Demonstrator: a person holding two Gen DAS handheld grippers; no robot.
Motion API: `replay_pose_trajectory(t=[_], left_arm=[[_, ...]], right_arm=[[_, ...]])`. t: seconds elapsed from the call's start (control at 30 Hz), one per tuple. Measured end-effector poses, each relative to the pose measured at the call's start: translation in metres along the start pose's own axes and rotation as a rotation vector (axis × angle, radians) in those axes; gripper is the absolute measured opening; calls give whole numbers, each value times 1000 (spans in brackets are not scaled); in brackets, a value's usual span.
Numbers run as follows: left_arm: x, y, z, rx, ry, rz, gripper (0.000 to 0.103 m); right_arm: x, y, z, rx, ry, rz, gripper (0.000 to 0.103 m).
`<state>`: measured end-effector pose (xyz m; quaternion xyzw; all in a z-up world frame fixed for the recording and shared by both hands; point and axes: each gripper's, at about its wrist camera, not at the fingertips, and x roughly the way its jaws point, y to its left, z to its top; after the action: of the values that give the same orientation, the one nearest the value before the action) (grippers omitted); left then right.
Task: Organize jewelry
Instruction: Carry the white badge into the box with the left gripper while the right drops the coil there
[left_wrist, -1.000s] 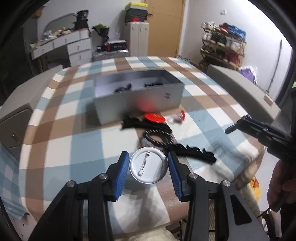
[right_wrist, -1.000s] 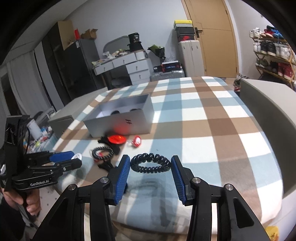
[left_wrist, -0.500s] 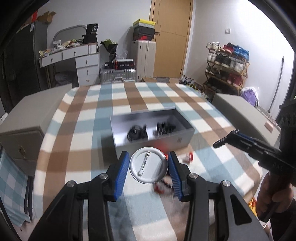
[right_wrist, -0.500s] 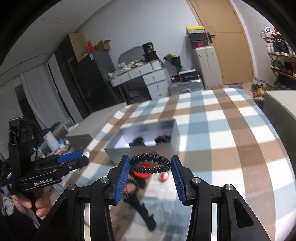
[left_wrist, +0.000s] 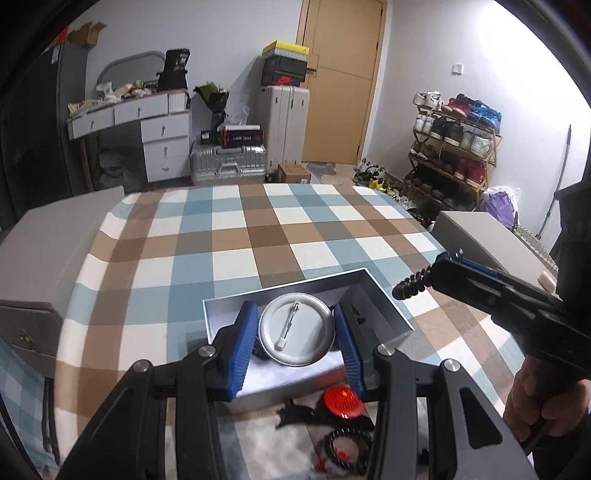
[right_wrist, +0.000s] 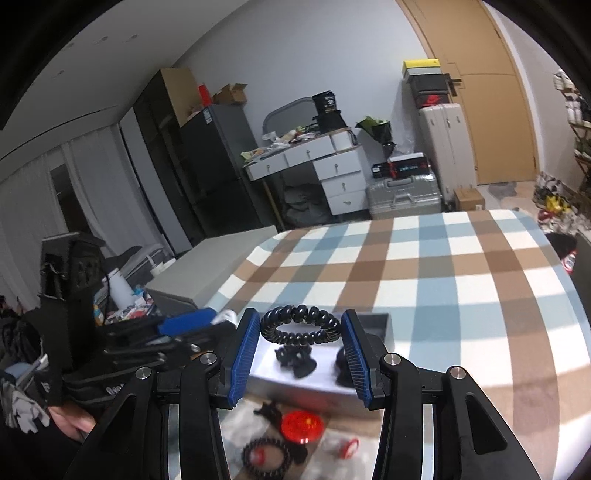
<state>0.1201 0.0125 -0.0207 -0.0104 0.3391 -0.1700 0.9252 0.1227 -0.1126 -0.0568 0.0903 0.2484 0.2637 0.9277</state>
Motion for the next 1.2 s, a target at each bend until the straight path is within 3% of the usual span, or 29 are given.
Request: replay_pose_trajectory(t=[0.43, 0.8, 1.0, 1.1, 1.13, 1.2], left_arm=[[31, 3, 2, 5, 81, -10, 37], [41, 8, 1, -14, 129, -40, 37], [44, 10, 0, -18, 136, -68, 37], [42, 15, 0, -40, 129, -67, 38], [41, 16, 1, -45, 125, -58, 44], [38, 17, 1, -46, 117, -53, 60]], right_arm=[[48, -14, 2, 14, 80, 15, 44], [73, -21, -7, 36, 160, 15, 45], [73, -20, -7, 49, 162, 24, 47], [71, -16, -6, 26, 146, 16, 56], [70, -15, -6, 22, 144, 19, 58], [66, -15, -5, 22, 127, 11, 76]])
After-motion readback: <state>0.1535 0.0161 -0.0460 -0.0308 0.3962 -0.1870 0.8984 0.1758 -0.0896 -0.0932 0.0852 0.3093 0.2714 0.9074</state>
